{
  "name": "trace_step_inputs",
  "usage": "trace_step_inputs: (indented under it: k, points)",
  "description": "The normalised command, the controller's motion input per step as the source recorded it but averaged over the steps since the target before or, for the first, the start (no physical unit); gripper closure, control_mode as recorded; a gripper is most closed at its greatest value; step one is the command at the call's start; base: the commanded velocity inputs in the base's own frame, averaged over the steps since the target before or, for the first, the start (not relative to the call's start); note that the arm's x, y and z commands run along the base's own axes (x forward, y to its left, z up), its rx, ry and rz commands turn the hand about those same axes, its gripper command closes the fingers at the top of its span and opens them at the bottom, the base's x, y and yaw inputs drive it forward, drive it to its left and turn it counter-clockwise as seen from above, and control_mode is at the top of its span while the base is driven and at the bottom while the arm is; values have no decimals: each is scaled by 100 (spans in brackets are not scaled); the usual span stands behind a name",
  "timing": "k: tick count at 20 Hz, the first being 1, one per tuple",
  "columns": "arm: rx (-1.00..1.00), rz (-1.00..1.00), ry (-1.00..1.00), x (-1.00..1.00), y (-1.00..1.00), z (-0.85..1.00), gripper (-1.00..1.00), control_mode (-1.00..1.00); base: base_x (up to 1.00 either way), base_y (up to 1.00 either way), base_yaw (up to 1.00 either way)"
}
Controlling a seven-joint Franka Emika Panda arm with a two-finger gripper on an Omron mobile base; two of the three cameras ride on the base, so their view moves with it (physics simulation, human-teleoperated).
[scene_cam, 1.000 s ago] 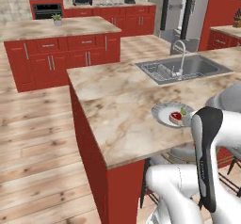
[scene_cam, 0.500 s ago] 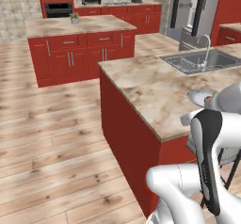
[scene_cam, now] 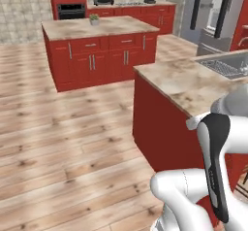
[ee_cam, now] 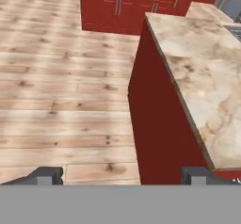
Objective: Take the cheese, steak, and lemon wedge from the fridge and place them on the plate on the dining counter to create an appetizer plate.
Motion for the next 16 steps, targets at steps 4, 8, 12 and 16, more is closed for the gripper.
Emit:
trace_step_inputs:
  k: [4,8,12,16]
  points:
    - [0,0,0,0,0,0,-100,100,100,100,-5]
    - [0,0,0,0,0,0,-100,100,100,100,-10]
    - [0,0,0,0,0,0,-100,100,100,83,-17]
    - [0,0,0,0,0,0,-100,100,100,74,-20]
